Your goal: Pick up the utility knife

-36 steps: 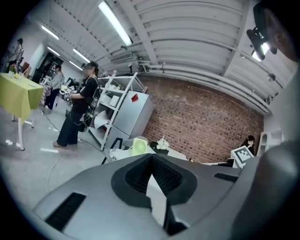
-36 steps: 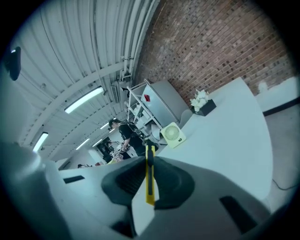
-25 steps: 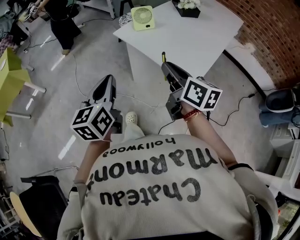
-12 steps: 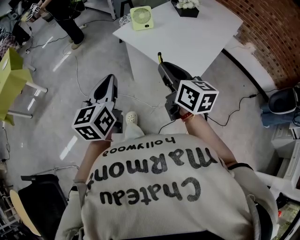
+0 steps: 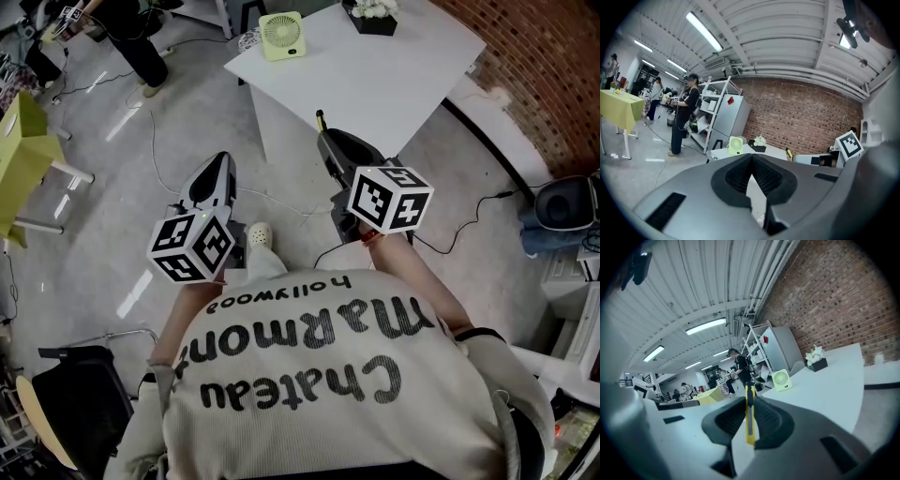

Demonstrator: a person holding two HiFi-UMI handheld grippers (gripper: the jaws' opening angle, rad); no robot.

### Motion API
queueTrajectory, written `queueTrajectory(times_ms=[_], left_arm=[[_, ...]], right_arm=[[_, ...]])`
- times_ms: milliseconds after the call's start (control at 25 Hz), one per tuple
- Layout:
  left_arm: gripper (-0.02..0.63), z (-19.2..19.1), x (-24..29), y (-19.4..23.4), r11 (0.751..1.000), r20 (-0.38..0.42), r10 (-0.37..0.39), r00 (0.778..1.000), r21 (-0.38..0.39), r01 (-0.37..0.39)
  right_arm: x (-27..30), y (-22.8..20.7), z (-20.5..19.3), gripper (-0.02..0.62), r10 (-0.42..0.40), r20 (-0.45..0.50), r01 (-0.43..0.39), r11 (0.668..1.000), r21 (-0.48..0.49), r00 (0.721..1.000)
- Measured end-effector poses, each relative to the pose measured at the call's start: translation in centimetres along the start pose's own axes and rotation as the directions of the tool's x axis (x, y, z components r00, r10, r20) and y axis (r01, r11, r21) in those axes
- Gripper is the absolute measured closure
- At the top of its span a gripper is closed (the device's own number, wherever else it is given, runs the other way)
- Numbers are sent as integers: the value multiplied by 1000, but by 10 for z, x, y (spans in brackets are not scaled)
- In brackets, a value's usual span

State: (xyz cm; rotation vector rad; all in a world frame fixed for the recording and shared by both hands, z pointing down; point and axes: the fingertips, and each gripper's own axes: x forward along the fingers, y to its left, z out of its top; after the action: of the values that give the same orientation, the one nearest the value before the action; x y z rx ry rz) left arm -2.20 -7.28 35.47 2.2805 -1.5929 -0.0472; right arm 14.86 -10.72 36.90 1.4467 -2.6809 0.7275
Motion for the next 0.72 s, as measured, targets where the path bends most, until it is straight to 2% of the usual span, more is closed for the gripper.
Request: queueTrajectory(times_ms=[440, 720], left_arm=[[606, -12, 5, -9, 1000, -15, 6, 1000, -11, -6], [606, -24, 4, -13, 1000, -34, 12, 999, -17, -13]], right_arm=[[-8, -11, -11, 537, -6, -29, 5, 1000, -18, 1000], [-12, -14, -22, 537, -16, -61, 10, 995, -95, 998]])
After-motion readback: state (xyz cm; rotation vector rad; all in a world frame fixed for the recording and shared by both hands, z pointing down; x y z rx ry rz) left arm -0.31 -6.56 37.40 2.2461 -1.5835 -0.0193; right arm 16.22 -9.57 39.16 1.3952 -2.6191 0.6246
